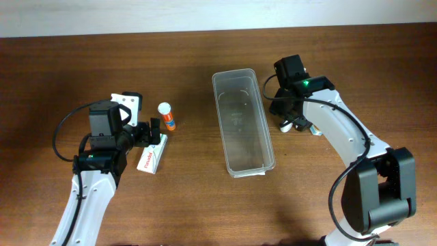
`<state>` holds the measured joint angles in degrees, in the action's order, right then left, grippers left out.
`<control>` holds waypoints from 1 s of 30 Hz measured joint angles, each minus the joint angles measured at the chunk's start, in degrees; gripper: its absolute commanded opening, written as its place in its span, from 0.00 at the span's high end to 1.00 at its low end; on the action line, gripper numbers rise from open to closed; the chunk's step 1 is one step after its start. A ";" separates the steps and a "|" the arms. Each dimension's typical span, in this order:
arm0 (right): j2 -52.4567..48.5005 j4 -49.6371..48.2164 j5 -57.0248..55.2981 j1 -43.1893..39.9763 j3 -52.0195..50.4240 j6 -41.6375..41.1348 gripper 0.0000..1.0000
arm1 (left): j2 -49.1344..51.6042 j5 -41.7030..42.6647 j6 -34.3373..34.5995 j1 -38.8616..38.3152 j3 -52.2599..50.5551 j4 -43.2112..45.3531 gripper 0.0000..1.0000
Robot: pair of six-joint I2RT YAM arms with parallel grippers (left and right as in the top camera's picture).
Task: Pack container
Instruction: 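Grasp the white calcium bottle with the right gripper and lift it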
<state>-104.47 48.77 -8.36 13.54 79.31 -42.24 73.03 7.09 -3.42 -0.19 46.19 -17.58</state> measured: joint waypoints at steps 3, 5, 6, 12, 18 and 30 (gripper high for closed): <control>0.00 0.04 -0.24 0.00 0.00 0.04 0.60 | 0.00 0.02 0.00 0.00 0.00 0.00 0.01; -0.02 0.09 -0.44 0.00 0.00 0.00 0.60 | 0.00 0.00 0.00 0.00 0.00 -0.02 0.00; 0.00 0.20 -0.63 0.00 0.00 -0.04 0.60 | 0.00 0.00 0.00 0.00 0.00 -0.02 0.01; -0.02 0.46 -1.33 0.00 0.00 -0.07 0.67 | 0.00 0.00 0.00 0.00 0.00 -0.02 0.01; -0.02 1.20 -2.80 0.00 0.00 -0.02 0.73 | 0.00 0.00 0.00 0.00 0.00 -0.02 0.01; -0.02 1.53 -3.72 0.00 0.02 0.98 0.82 | 0.00 0.00 0.00 0.00 0.00 -0.02 0.01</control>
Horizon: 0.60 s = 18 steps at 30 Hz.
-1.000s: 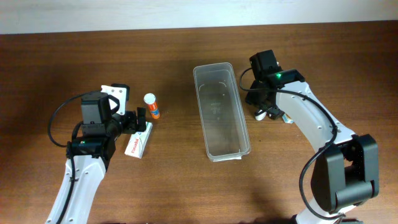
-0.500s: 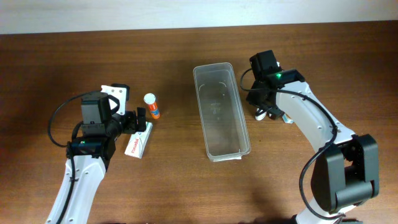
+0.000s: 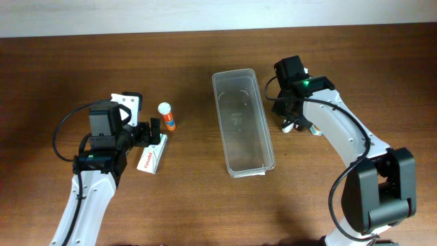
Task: Pack container
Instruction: 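Grasp the white calcium bottle with the right gripper and lift it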
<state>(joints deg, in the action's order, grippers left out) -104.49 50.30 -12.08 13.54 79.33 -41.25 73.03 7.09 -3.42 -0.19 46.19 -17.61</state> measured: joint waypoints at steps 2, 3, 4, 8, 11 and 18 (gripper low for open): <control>0.00 0.00 0.00 0.00 0.02 0.83 0.84 | 0.00 0.00 0.00 0.00 0.00 0.00 0.01; 0.00 0.02 0.00 0.00 0.04 1.53 0.84 | 0.00 0.00 0.00 0.00 0.00 0.00 0.01; 0.00 0.04 0.02 0.00 0.07 2.16 0.84 | 0.00 0.00 0.00 0.00 0.00 0.00 0.01; 0.02 0.61 0.31 0.02 1.20 6.01 0.84 | 0.00 0.00 0.00 0.00 0.00 0.00 0.01; 0.28 1.25 1.16 0.24 4.26 9.60 0.85 | 0.00 0.00 0.00 0.00 0.00 0.00 0.01; 4.00 4.31 4.11 2.51 13.18 16.06 0.90 | 0.00 0.00 0.00 0.00 0.00 0.00 0.01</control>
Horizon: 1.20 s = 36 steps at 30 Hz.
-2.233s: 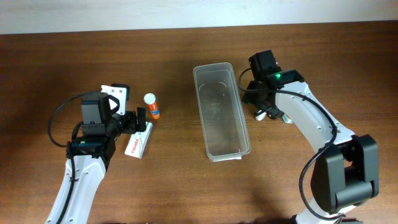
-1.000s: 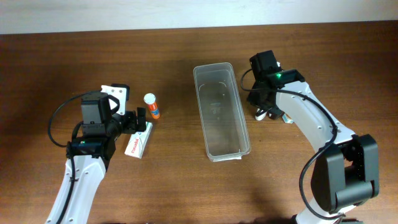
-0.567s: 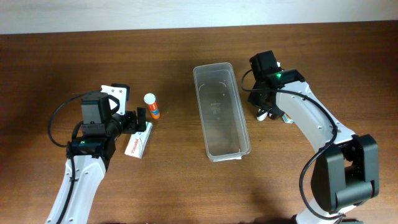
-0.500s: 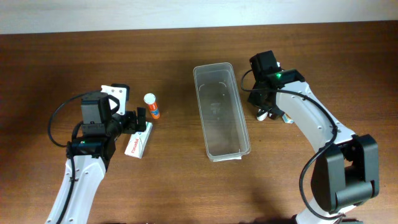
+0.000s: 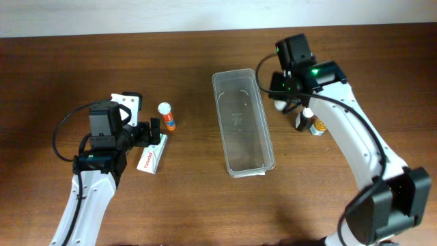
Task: Pack container
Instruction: 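Grasp the white calcium bottle with the right gripper and lift it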
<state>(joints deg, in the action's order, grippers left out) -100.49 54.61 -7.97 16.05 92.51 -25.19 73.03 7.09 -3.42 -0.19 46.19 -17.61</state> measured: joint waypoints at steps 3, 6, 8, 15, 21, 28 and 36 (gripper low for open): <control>1.07 0.04 1.77 2.36 4.15 3.82 0.91 | 0.00 0.00 0.00 0.00 0.00 -0.02 0.01; 1.29 0.24 2.54 5.03 6.43 8.13 0.91 | 0.00 0.00 0.00 0.00 0.00 -0.02 0.00; 1.31 0.28 3.02 6.58 6.84 10.95 0.91 | 0.00 0.00 0.00 0.00 0.00 -0.02 0.01; 1.31 1.55 3.56 8.39 6.86 16.92 0.91 | 0.00 0.00 0.00 0.00 0.00 -0.02 0.01; -0.31 1.11 3.67 8.37 6.86 18.21 0.91 | 0.00 0.00 0.00 0.00 0.00 0.00 0.01; -7.74 -2.93 4.46 8.20 6.88 18.58 0.90 | 0.00 0.00 0.00 0.00 0.00 -0.02 0.00; -16.04 -6.91 4.63 6.49 6.88 17.18 0.85 | 0.00 0.00 0.00 0.00 0.00 -0.02 0.01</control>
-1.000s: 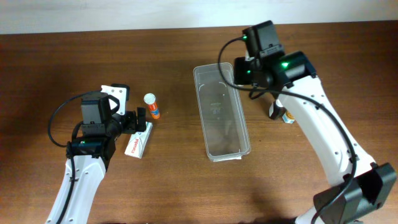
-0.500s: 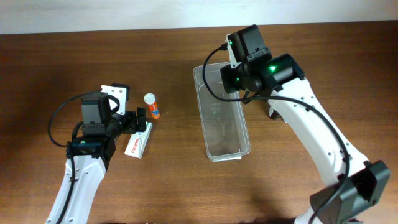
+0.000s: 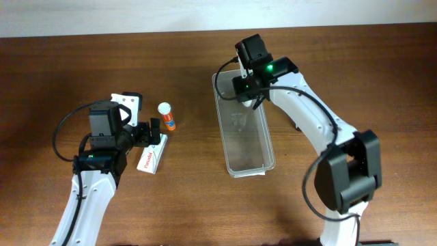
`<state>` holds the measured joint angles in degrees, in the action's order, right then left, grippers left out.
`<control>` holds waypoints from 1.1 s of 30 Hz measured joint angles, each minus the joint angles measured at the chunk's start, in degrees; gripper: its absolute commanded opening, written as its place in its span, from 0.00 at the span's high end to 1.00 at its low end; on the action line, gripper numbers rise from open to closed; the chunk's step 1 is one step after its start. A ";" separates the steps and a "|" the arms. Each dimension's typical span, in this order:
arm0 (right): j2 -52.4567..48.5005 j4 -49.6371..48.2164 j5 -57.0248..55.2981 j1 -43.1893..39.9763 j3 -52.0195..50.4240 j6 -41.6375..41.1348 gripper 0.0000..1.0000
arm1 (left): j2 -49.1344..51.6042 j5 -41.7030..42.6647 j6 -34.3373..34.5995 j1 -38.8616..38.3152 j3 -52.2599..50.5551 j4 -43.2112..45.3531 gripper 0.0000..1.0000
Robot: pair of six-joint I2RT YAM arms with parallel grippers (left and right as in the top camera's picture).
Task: Pack container
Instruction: 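Grasp the white calcium bottle with the right gripper and lift it, then lower the white bottle into the container and open the right gripper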
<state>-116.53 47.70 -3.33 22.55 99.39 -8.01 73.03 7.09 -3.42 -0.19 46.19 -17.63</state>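
Note:
A clear rectangular container (image 3: 268, 152) stands open at the middle of the table, and nothing shows inside it. My right gripper (image 3: 248, 97) hangs over its far end. The wrist covers the fingers, so their state and anything between them is hidden. Left of the container lie a white box with red lettering (image 3: 150, 161) and a small orange-and-white tube (image 3: 166, 117). My left gripper (image 3: 155, 131) is open at the far end of the white box, with the tube just beyond it.
A small dark object (image 3: 298, 126) peeks out beside the right arm, to the right of the container. The dark wooden table (image 3: 191, 205) runs to a pale wall edge at the back.
My right gripper was right of the container, holding a white item above the table. It is now over the container's far end, and the item is out of sight. The left arm is unchanged.
At first my right gripper was low on a small white item among things right of the container, and it stayed there a second later. Then it held the item lifted beside the container's rim. Now it is above the container. The left arm has not moved.

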 measured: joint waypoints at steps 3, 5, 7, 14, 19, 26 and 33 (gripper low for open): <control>-2.01 -0.68 0.00 -0.57 0.00 -0.81 0.74 | 0.00 0.02 0.00 0.00 0.00 0.00 0.00; -2.51 -1.86 -0.02 -0.72 0.00 -1.07 0.74 | 0.00 0.00 0.00 0.00 0.00 0.00 0.01; -2.51 -2.84 0.02 -0.72 0.00 -1.14 0.73 | 0.00 0.00 0.00 0.00 0.00 0.00 0.01; -2.58 -3.39 1.25 -0.70 0.15 -1.38 0.25 | 0.00 0.00 0.00 0.00 0.00 0.00 0.00; -2.10 -1.03 2.84 -0.72 0.20 -2.25 0.25 | 0.00 0.02 0.00 0.00 0.00 0.00 0.01; 7.80 3.72 2.82 -0.72 0.20 -2.71 0.22 | 0.00 0.02 0.00 0.00 0.00 0.00 0.01; 19.12 15.06 -3.98 -4.42 1.88 -4.74 0.25 | 0.00 0.00 0.00 0.00 0.00 0.00 0.01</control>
<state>-97.41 62.76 -7.31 18.13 101.27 -12.75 73.03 7.09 -3.42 -0.19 46.19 -17.63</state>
